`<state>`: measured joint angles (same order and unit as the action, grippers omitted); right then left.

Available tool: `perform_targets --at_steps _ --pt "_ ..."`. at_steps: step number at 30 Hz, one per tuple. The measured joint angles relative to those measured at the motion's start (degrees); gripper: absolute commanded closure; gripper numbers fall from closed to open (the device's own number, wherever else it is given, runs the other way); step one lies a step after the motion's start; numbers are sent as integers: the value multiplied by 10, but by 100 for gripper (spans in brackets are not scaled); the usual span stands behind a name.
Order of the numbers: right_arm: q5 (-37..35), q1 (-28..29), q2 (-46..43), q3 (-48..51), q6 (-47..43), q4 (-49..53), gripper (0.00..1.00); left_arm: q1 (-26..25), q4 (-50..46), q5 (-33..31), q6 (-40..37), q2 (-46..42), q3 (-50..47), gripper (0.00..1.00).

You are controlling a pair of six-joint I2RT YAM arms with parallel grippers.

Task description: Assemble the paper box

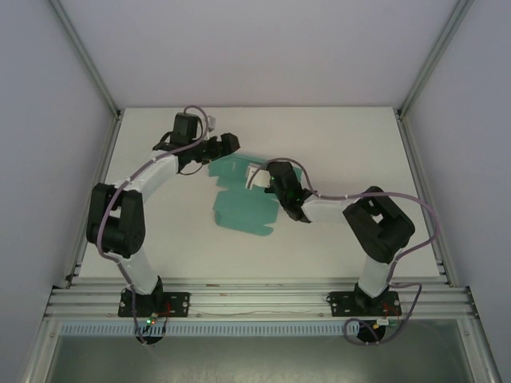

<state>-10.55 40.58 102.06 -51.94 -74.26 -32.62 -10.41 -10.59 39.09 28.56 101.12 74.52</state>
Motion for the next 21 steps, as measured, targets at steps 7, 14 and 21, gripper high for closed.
perform_targets --at_steps 7,14,21 --pt "3 0 0 0 0 -14 100 -4 -9 30 3 56 10 31" --pt "4 0 19 1 0 -40 100 -12 21 77 41 81 16 48" --pt "2 3 23 14 0 -65 100 -20 55 87 83 85 16 74"
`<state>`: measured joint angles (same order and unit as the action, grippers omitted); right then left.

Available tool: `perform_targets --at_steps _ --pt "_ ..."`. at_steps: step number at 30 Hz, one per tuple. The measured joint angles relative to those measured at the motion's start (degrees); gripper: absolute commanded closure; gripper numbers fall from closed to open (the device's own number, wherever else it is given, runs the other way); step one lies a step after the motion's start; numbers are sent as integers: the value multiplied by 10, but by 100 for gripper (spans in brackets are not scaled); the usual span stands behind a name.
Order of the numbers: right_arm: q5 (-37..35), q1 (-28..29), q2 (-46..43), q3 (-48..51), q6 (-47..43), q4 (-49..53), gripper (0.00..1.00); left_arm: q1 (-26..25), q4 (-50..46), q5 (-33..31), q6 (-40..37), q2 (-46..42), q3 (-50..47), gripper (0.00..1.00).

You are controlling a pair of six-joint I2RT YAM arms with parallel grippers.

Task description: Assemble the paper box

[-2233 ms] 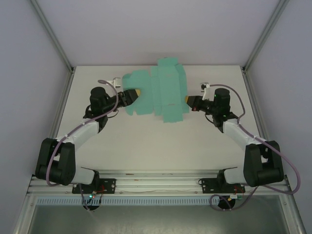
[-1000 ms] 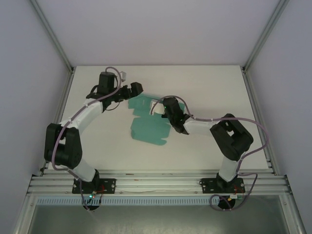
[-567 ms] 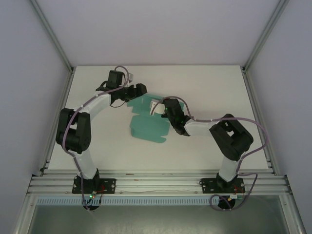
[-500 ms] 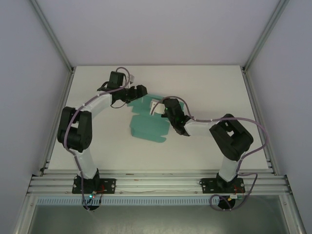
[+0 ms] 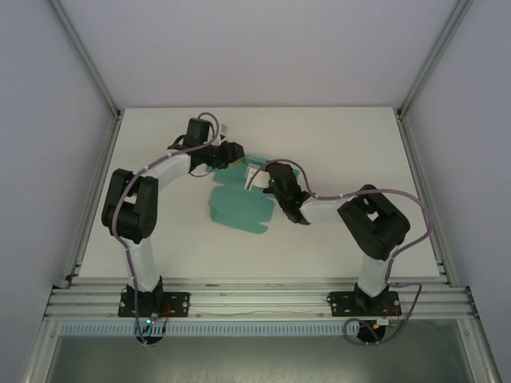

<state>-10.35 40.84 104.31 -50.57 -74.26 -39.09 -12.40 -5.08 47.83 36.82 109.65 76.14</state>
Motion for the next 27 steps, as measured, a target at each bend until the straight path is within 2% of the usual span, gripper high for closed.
perform_targets --at_steps 5,9,18,24,27 --pt "-5 1 0 8 0 -9 100 -5 13 -2 29 0 0 90" --pt "-9 2 0 14 0 -12 100 -8 19 -4 35 0 -1 89" --pt "-16 6 -3 15 0 -13 100 -12 -8 -39 -10 -13 -9 38" --pt "-19 6 -14 15 2 0 100 -1 -45 -98 -65 -87 -49 5" --pt "-19 5 -26 16 7 10 100 34 -41 -115 -76 -143 -109 0"
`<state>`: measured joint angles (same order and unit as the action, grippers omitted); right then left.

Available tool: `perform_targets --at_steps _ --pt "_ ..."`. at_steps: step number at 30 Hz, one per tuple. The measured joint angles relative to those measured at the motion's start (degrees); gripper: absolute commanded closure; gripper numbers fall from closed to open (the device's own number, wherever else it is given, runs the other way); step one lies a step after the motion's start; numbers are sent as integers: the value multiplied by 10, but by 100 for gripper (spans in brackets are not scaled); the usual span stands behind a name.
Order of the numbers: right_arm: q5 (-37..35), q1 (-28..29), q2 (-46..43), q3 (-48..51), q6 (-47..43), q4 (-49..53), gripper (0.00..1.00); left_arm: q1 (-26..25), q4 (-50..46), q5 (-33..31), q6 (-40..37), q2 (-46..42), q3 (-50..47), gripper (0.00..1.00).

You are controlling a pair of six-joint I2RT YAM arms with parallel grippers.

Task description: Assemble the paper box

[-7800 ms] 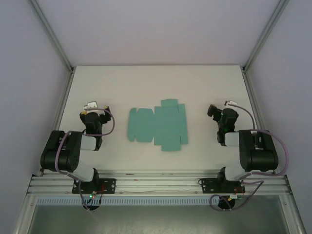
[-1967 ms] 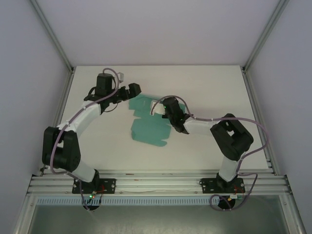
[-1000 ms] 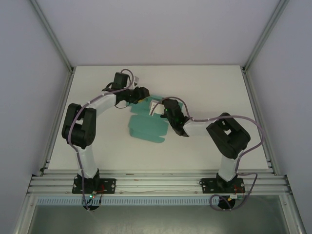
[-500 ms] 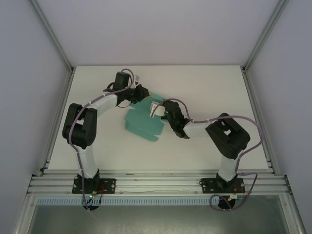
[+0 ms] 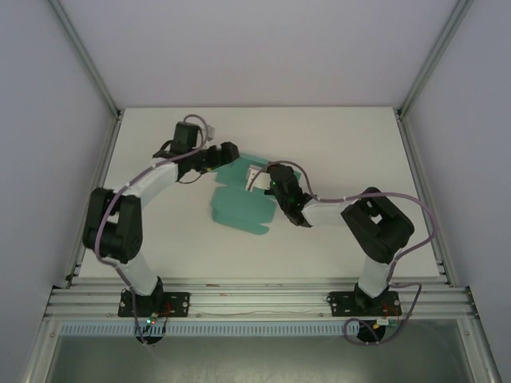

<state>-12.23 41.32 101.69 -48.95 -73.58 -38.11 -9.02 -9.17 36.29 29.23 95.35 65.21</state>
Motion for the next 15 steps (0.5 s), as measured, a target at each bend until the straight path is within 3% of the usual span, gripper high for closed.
perform_targets --at_steps 6,15 --pt "10 -13 -25 0 24 26 100 92 9 -67 -18 -27 -107 0" --pt "38 -26 -30 0 63 39 100 86 90 -96 -39 19 -137 2"
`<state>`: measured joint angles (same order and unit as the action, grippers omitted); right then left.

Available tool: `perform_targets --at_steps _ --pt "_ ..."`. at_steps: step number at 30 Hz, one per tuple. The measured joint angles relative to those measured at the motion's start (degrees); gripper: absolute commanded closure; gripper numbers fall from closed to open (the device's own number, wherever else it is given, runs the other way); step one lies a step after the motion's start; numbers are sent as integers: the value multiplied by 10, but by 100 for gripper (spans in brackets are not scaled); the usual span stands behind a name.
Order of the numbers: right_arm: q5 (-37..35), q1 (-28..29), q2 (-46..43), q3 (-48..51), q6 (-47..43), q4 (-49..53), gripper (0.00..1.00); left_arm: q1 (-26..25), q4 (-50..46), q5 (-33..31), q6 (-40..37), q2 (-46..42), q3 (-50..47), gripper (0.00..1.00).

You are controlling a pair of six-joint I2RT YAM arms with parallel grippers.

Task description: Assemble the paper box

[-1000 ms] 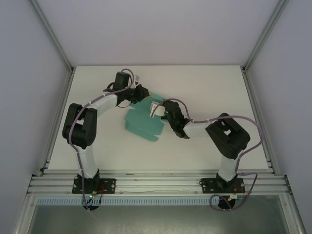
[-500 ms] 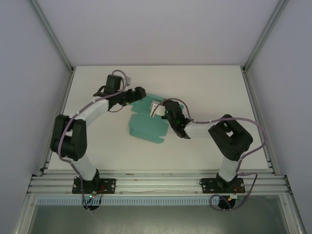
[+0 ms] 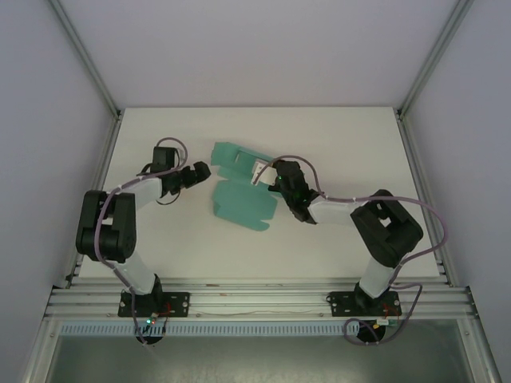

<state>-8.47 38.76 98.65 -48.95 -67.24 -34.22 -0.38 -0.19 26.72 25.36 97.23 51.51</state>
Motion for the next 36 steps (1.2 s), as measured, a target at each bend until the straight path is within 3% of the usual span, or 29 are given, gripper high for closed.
perform_targets --at_steps 19,28,32,36 --pt "45 -12 -14 10 73 -1 100 -13 139 85 -4 56 -5 9" --pt "57 -13 -30 19 101 -1 100 -16 254 163 18 56 -38 14" --pt "64 -13 -31 19 112 -1 100 -26 284 195 23 57 -40 17" --pt "74 -13 -33 23 127 -11 100 -45 311 221 33 69 -40 26"
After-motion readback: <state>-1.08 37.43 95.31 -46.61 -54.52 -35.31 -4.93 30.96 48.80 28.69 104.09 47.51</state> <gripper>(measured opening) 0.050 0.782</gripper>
